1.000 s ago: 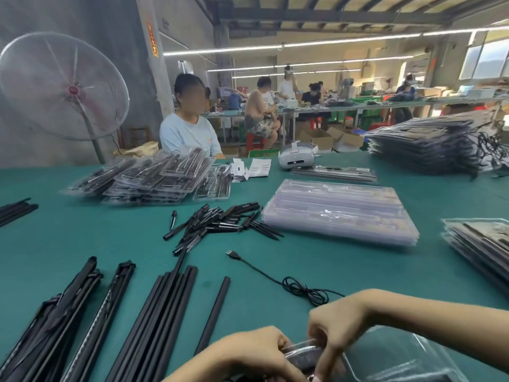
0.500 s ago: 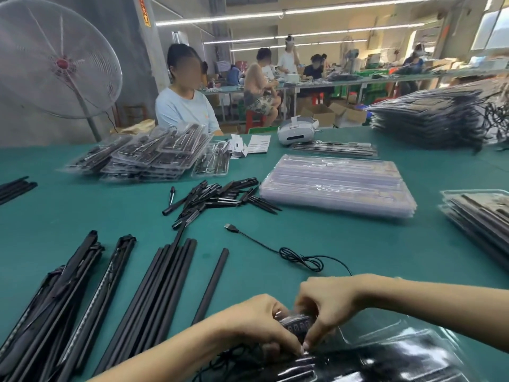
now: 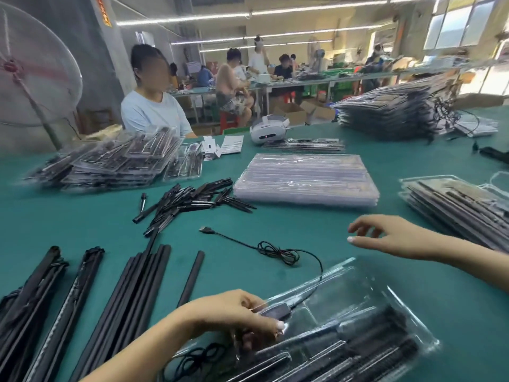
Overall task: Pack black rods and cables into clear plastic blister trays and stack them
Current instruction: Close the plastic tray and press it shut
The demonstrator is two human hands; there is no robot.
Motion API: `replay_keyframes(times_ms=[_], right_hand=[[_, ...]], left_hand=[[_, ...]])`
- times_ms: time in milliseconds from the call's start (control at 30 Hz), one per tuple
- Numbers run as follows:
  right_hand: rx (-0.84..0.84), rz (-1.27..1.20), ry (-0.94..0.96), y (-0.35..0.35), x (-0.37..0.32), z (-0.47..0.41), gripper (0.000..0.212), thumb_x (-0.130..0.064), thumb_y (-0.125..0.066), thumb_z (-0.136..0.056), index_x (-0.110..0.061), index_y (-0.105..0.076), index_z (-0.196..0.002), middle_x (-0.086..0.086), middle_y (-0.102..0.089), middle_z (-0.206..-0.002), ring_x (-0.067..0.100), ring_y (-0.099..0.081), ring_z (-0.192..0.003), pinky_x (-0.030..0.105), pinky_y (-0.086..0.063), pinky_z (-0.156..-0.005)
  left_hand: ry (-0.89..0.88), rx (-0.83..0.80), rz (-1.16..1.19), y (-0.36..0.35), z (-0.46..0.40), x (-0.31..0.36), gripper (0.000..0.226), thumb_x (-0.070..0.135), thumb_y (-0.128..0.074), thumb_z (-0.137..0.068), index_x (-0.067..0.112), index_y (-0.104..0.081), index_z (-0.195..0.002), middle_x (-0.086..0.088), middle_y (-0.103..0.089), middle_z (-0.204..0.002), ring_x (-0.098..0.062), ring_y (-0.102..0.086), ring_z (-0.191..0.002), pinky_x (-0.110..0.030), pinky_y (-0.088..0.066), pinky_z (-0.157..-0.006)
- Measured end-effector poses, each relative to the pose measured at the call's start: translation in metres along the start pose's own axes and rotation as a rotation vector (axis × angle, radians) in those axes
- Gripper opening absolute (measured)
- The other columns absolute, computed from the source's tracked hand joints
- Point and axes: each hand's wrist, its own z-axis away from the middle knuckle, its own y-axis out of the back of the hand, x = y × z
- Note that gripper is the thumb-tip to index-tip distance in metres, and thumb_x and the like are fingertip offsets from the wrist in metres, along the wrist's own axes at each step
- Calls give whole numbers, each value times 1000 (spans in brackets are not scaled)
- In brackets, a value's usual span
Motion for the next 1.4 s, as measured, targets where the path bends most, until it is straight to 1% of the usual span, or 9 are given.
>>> replay_keyframes(times_ms=[133,267,400,600,767,867,1067,1300,1400], right_hand=[[-166,-257,-328,-8,43,21,60,-67,-55,-68,-13,-68,-92,-2,-73,-77,7,-64,-60,15,-45,-51],[-299,-619,-344,-24,43,31,67,-62,-56,-73,-4,-66,-104,7,-71,-81,16,-63,-66,20,-48,-56],[-216,-850,-402,-38,32,27,75,-62,-42,-76,3,-65,-108,20,-72,-86,21,-67,-63,23,-53,-56],[-201,-780,-352,-48,20,13,75,-67,-50,-70,-3,-71,-103,21,-72,-84,21,-68,-62,21,-52,-53],[-196,-719,-336,-47,12,0,63,-68,-58,-67,-13,-79,-90,12,-74,-84,14,-66,-60,18,-50,-53],[-127,-750,-340,-39,11,-3,59,-65,-53,-72,-17,-78,-95,6,-73,-85,12,-65,-68,21,-54,-61],[97,-823,-386,-9,19,-7,57,-56,-37,-93,-10,-68,-106,9,-71,-86,20,-67,-75,33,-52,-74],[-111,-155,-392,0,-7,2,65,-68,-34,-85,-28,-47,-134,3,-65,-107,17,-65,-83,27,-49,-73],[-168,132,-173,-5,-26,15,95,-90,-28,-64,-44,-18,-146,1,-46,-142,13,-49,-115,28,-35,-100]], left_hand=[[-61,100,-46,3,-11,1,47,72,-61,-67,27,-71,-78,4,-52,-73,-4,-45,-63,-15,-34,-61],[-94,30,-74,6,-14,3,38,67,-60,-73,30,-67,-68,10,-52,-67,-6,-45,-65,-18,-34,-64],[-90,54,-61,9,-17,6,36,53,-67,-77,20,-72,-93,10,-61,-76,-5,-54,-69,-17,-40,-64],[-109,51,-48,2,-34,23,39,59,-65,-77,27,-68,-97,18,-67,-86,3,-60,-79,-15,-42,-75],[-38,-1,-51,-9,-50,30,32,49,-61,-88,19,-54,-78,9,-63,-65,-9,-57,-56,-21,-44,-59],[-28,6,75,-2,-50,34,27,41,-56,-94,17,-54,-81,3,-67,-67,-11,-62,-53,-20,-47,-54],[104,303,491,3,-49,38,26,41,-62,-87,15,-56,-89,1,-63,-64,-12,-53,-54,-18,-41,-46],[52,383,1203,-36,-58,40,13,13,-47,-99,0,-48,-96,-18,-66,-85,-27,-70,-63,-37,-58,-57],[20,400,1544,-52,-60,48,18,7,-42,-101,-4,-48,-88,-20,-56,-88,-33,-60,-76,-44,-55,-56]])
